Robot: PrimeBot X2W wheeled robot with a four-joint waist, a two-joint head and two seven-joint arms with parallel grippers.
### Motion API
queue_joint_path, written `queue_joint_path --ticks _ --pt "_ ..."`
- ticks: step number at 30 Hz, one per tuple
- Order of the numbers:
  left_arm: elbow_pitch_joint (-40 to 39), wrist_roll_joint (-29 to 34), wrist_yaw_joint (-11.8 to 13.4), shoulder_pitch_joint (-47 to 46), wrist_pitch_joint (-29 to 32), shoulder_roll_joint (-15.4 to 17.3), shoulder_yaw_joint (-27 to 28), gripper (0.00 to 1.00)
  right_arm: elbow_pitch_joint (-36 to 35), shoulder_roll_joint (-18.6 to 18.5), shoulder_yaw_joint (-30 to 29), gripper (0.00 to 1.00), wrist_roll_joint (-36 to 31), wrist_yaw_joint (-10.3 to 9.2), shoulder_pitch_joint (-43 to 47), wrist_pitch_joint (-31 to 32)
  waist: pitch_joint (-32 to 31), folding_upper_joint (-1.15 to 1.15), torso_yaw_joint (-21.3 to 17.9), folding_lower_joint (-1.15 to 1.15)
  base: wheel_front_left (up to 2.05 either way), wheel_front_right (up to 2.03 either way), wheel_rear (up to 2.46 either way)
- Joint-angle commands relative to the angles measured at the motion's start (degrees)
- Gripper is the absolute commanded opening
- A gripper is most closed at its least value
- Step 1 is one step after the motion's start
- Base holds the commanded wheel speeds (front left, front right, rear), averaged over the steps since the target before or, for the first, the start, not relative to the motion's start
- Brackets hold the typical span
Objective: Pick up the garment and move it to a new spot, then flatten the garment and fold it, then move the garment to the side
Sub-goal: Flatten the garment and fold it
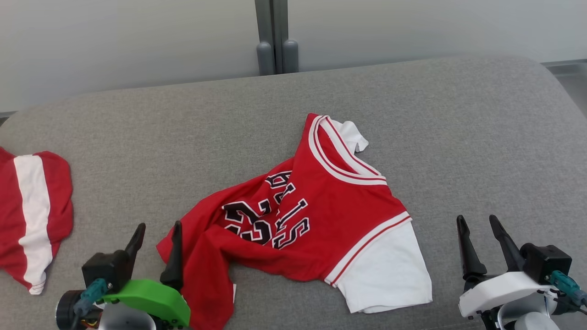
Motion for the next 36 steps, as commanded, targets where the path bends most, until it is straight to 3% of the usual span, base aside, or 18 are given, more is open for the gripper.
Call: queue_joint_path --ticks 1,6,20,21,22,23,24,36 --pt "1.04 -0.57 0.50 -1.24 0.61 0.70 0.59 1.00 0.13 -0.23 0.09 1.00 -0.27 -0.05 -0.41 -0.17 0.53 0.00 -0.78 0.00 0.00 0.00 0.00" --pt "6.92 -0.54 0.36 -4.71 2.20 1.95 1.17 1.00 -0.06 -0.58 0.10 1.00 -0.23 -0.05 -1.18 -0.17 1.93 0.00 -2.04 0.00 0.00 0.00 0.00" --pt "25.93 -4.35 -2.86 -10.69 4.17 -0.85 -0.12 1.00 -0.10 -1.36 0.17 1.00 0.37 -0.05 -2.47 -0.17 4.51 0.00 -3.28 0.00 0.00 0.00 0.00" --pt "26.79 -4.66 -3.10 -10.98 4.05 -0.99 -0.10 0.93 0.00 -1.38 0.16 1.00 0.31 -0.05 -2.53 -0.17 4.48 0.00 -3.29 0.00 0.00 0.00 0.00" --pt "27.83 -4.62 -3.56 -11.42 3.86 -0.89 -0.22 0.44 0.13 -1.39 0.20 1.00 0.26 -0.05 -2.54 -0.17 4.40 0.00 -3.33 0.00 0.00 0.00 0.00" --pt "28.57 -4.58 -3.67 -11.96 3.40 -0.79 -0.24 0.26 0.22 -1.40 0.23 1.00 0.26 -0.05 -2.58 -0.17 4.36 0.00 -3.35 0.00 0.00 0.00 0.00" --pt "29.39 -4.59 -3.92 -12.61 2.95 -0.76 -0.26 0.00 0.30 -1.45 0.28 1.00 0.27 -0.05 -2.64 -0.17 4.29 0.00 -3.37 0.00 0.00 0.00 0.00" --pt "36.68 -3.33 -6.32 -23.74 -1.39 1.09 -0.78 0.00 0.41 -1.71 0.56 1.00 0.14 -0.05 -2.55 -0.17 3.72 0.00 -4.43 0.00 0.00 0.00 0.00"
